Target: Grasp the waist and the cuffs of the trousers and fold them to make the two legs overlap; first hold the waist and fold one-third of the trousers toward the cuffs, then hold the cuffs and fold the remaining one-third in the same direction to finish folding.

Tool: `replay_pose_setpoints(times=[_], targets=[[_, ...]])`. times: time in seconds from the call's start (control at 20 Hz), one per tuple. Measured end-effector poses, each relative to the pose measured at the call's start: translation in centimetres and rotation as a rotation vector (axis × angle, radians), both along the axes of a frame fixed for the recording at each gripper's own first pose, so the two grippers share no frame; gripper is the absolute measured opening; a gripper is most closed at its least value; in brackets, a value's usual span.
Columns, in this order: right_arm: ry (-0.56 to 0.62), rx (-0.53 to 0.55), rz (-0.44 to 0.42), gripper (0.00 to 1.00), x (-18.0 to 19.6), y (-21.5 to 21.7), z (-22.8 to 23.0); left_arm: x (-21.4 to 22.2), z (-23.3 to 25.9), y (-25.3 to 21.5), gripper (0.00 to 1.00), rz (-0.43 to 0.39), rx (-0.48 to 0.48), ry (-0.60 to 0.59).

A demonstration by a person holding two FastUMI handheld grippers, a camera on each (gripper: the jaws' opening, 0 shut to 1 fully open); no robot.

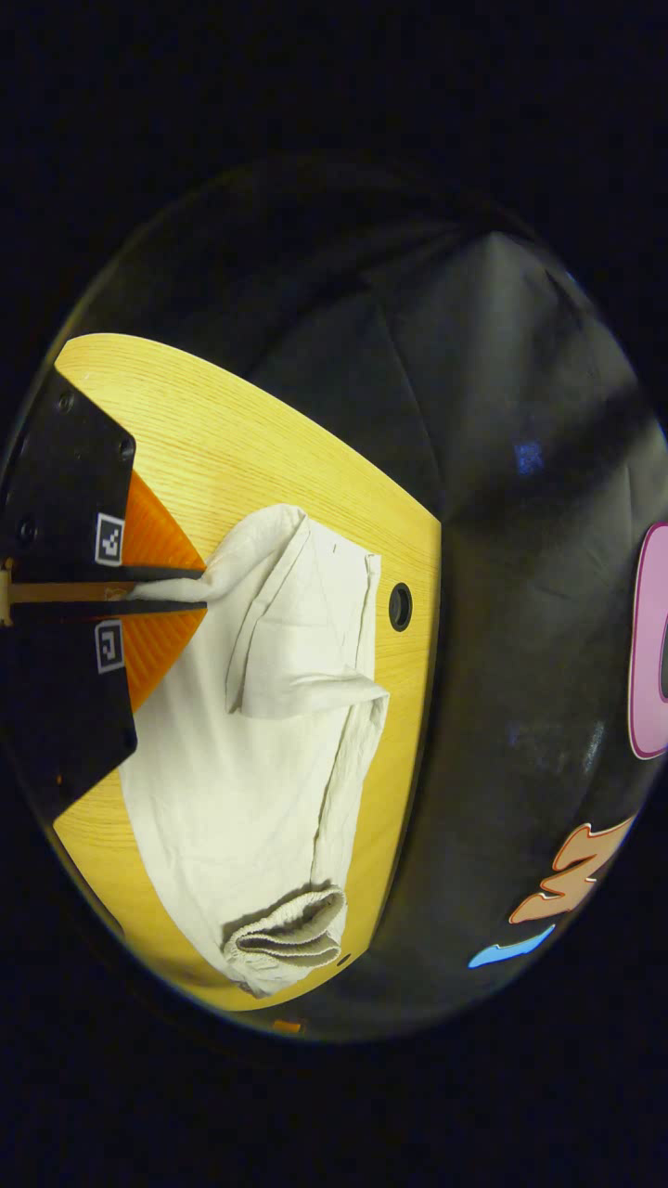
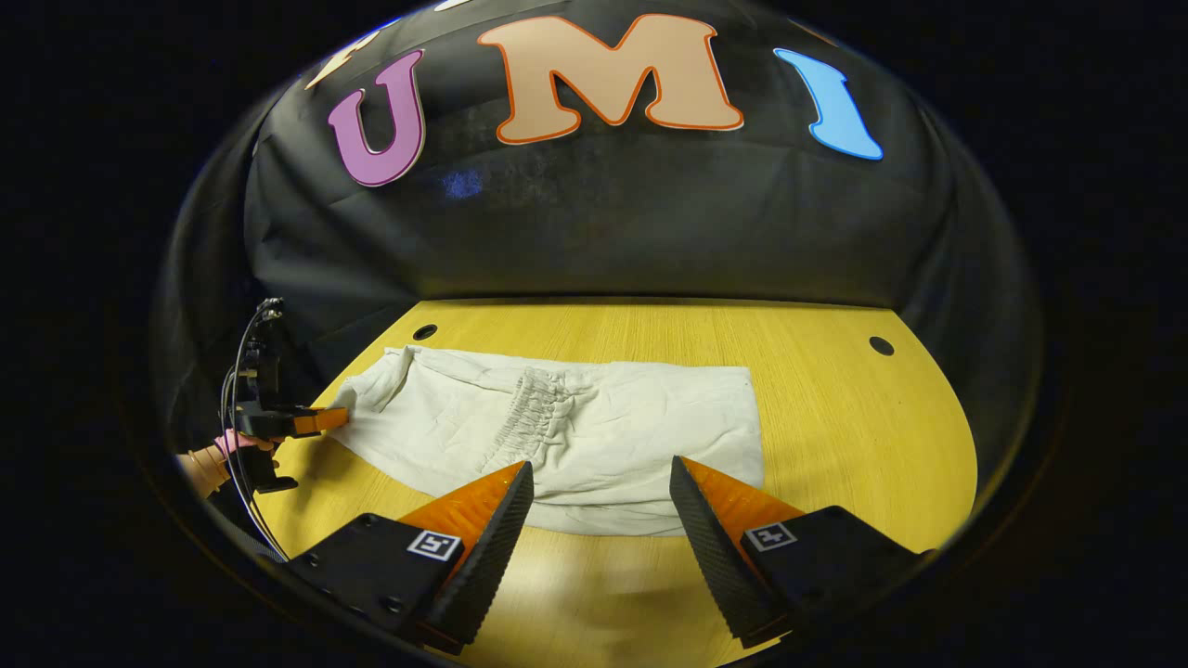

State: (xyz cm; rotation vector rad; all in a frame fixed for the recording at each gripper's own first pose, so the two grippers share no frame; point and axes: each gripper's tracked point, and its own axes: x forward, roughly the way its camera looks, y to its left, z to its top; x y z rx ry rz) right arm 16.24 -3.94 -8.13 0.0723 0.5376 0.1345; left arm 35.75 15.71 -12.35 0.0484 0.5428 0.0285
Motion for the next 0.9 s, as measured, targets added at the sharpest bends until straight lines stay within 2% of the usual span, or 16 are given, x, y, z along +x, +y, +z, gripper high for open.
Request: replay_pose_setpoints(times=[0.05, 0.25, 0.35, 0.55, 0.9], targets=[[-0.002, -0.005, -0.006, 0.95, -0.3, -0.4, 0.2, 0.0, 0.1, 0.0, 0.00, 0.011, -0.018, -0.013], [-0.019, -0.047, -0.037, 0.95, -1.0, -2.6, 1.0, -0.1, 0.5, 0.0, 0.00, 0.090, -0.114, -0.059], [-0.032, -0.045, -0.053, 0.95, -1.3, -3.7, 1.6, -0.2, 1.7, -1.1, 0.00, 0.096, -0.160, -0.076], [-0.060, -0.019, -0.088, 0.95, -1.8, -6.3, 2.9, 0.5, 6.7, -5.4, 0.00, 0.050, -0.218, -0.186], [-0.074, 0.008, -0.101, 0.95, -3.9, -11.1, 3.4, 0.6, 13.2, -18.7, 0.00, -0.107, -0.258, -0.263]])
